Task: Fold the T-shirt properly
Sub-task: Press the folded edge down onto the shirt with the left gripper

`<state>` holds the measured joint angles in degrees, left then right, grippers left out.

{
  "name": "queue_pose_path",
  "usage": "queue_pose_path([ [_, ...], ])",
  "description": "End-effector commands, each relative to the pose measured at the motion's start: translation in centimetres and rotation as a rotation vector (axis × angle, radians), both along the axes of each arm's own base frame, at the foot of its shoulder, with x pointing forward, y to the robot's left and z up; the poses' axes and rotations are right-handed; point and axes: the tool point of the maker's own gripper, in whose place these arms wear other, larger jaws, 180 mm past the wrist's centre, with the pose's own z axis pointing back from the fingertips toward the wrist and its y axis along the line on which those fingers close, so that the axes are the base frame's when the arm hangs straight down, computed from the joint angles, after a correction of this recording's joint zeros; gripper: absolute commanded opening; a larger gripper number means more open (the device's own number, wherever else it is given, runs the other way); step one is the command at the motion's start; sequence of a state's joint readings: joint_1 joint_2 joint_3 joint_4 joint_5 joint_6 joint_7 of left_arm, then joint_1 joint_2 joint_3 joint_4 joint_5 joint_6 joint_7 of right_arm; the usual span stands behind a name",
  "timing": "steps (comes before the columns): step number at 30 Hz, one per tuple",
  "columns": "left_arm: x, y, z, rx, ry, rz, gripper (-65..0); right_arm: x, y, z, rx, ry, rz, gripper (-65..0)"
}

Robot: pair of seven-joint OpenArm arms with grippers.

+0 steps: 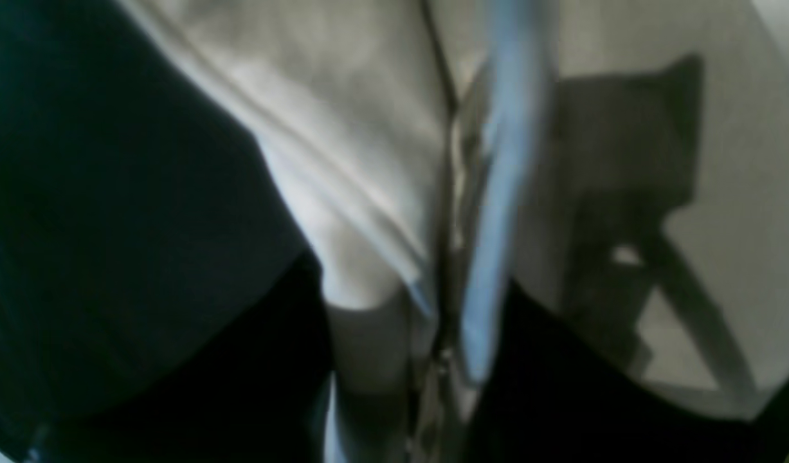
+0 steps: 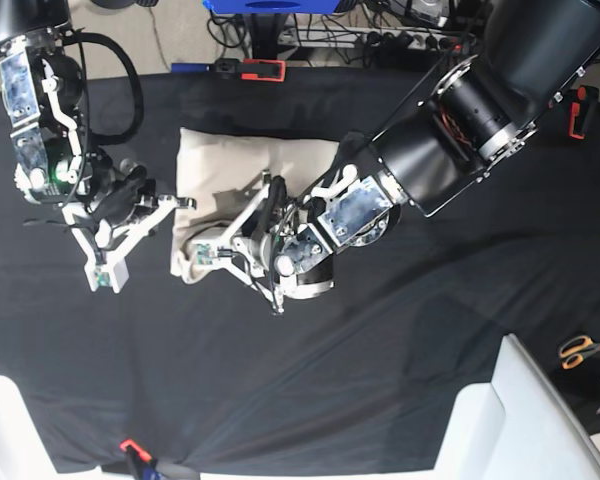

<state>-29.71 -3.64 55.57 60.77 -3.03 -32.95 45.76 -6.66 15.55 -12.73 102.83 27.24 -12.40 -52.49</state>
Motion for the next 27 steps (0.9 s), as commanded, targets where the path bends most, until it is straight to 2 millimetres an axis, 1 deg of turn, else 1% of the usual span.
queue_pose_path([
  [1,1.5,0.2,0.8,0.003,-0.025,0.014,-65.0,0.9,-0.4,0.8,-0.006,-0.036,-0.007,-64.8],
  [5,1.2,1.1,0.0,0.03,-0.007,0.026,-65.0,0.8,-0.5,0.6,-0.007,-0.03,-0.008,-64.8],
  [8,1.0,1.1,0.0,0.029,-0.005,0.025,-65.0,1.0,-0.5,0.7,-0.007,-0.036,-0.008,-64.8],
  [10,0.4,1.1,-0.4,0.024,0.01,0.031,-65.0,1.1,-0.5,0.8,-0.008,-0.038,-0.009,-64.8],
  [15,-0.3,0.7,-0.8,0.024,0.022,0.022,-65.0,1.1,-0.5,0.8,-0.008,-0.038,-0.009,-64.8],
  [22,0.5,0.9,-0.3,0.023,0.007,0.028,-65.0,1.1,-0.6,0.7,-0.009,-0.036,-0.009,-64.8],
  [27,1.5,1.0,0.3,0.029,-0.015,0.026,-65.0,1.1,-0.6,0.7,-0.009,-0.036,-0.009,-64.8],
])
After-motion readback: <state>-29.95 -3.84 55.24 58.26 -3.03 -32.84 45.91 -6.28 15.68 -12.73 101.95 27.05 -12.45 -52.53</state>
